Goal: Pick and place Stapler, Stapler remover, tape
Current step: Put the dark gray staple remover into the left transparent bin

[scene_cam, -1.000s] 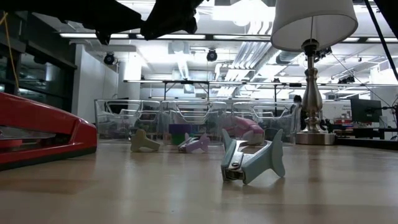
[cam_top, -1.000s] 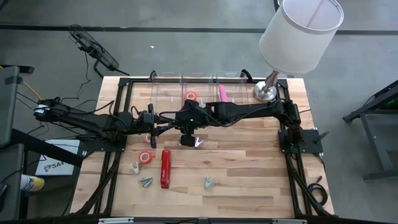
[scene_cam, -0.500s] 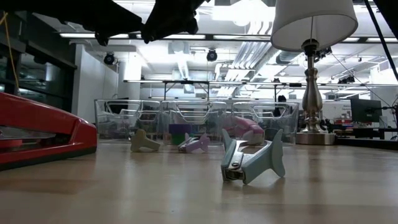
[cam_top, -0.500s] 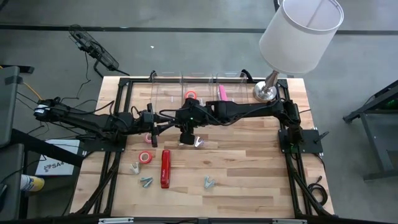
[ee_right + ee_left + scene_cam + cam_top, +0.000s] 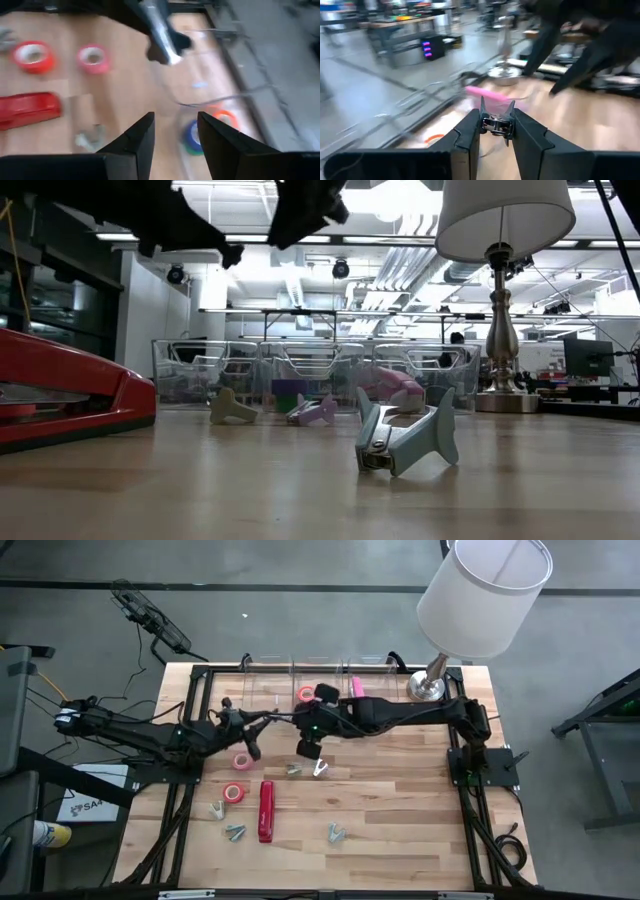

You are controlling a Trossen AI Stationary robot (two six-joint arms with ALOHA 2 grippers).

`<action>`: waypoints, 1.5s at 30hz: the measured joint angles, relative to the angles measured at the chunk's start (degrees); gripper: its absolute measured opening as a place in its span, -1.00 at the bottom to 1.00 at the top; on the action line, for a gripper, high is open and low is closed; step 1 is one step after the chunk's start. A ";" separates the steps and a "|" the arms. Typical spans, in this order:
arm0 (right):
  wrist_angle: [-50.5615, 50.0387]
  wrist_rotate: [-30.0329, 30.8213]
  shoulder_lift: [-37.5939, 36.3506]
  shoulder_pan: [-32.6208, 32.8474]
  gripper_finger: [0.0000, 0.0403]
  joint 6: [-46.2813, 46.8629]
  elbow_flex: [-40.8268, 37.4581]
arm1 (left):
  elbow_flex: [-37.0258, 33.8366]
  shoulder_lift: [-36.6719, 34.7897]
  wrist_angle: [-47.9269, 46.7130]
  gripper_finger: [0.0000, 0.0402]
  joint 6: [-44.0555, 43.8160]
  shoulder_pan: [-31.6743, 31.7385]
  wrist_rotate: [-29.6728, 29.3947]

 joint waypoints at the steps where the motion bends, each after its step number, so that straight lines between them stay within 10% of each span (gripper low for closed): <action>1: -1.43 2.08 -0.32 0.00 -0.31 0.46 0.00 | 0.00 0.00 -0.83 -0.59 -0.31 0.00 -1.74; 8: -11.78 11.09 -1.85 -1.05 -0.31 2.62 0.00 | -0.04 0.00 -7.75 -0.59 -8.52 4.60 -3.10; 29: -21.74 -4.55 -4.97 -15.70 -0.31 -6.24 -0.70 | -0.03 8.85 -12.11 -0.59 -20.17 45.58 35.82; 45: -16.93 -20.44 -5.10 -27.94 -0.31 -18.92 -0.70 | 20.15 31.34 -28.10 -0.59 -14.72 51.45 39.67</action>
